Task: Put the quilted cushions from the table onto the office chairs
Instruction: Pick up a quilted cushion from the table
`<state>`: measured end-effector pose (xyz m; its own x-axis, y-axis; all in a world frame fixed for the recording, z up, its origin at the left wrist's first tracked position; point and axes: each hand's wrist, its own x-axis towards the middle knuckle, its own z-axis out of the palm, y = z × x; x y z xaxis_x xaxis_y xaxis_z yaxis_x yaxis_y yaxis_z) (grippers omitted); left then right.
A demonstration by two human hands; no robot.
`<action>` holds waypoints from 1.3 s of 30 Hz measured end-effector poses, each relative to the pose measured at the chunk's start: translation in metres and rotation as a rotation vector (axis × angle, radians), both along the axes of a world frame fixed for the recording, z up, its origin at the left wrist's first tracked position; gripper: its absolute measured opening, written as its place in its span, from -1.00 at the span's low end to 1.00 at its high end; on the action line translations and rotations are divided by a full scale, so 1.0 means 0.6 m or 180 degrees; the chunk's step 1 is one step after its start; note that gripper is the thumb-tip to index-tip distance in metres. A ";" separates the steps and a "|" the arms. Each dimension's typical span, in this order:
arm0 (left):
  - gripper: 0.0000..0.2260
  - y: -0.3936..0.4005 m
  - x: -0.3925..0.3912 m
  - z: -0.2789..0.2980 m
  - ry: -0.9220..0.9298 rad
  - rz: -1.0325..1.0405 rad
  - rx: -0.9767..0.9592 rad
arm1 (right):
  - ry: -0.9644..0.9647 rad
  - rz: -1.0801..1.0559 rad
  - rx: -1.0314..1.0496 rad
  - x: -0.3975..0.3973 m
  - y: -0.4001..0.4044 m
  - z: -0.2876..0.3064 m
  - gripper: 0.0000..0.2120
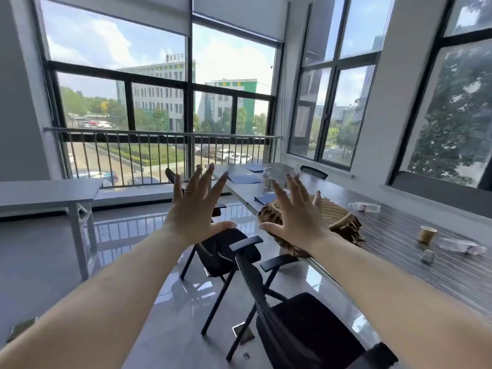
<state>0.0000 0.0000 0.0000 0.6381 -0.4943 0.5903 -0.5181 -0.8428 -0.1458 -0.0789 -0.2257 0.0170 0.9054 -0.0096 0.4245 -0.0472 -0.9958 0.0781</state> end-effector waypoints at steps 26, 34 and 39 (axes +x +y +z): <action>-0.05 -0.087 0.724 -0.029 0.0294 -0.0814 0.0307 | -0.0047 -0.0569 0.0449 0.688 -0.063 -0.095 -0.08; -0.04 -0.234 0.928 -0.037 0.0336 -0.1111 0.0473 | 0.0086 -0.0837 0.0580 0.841 -0.189 -0.110 -0.14; -0.06 -0.346 1.023 -0.070 0.0596 -0.1486 0.0324 | 0.0310 -0.1302 0.0568 0.880 -0.261 -0.128 -0.16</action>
<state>0.6135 -0.2075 -0.0423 0.4256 -0.8010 0.4210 -0.8610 -0.5016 -0.0839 0.4490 -0.3826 -0.0601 0.8475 -0.4401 0.2968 -0.4405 -0.8951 -0.0694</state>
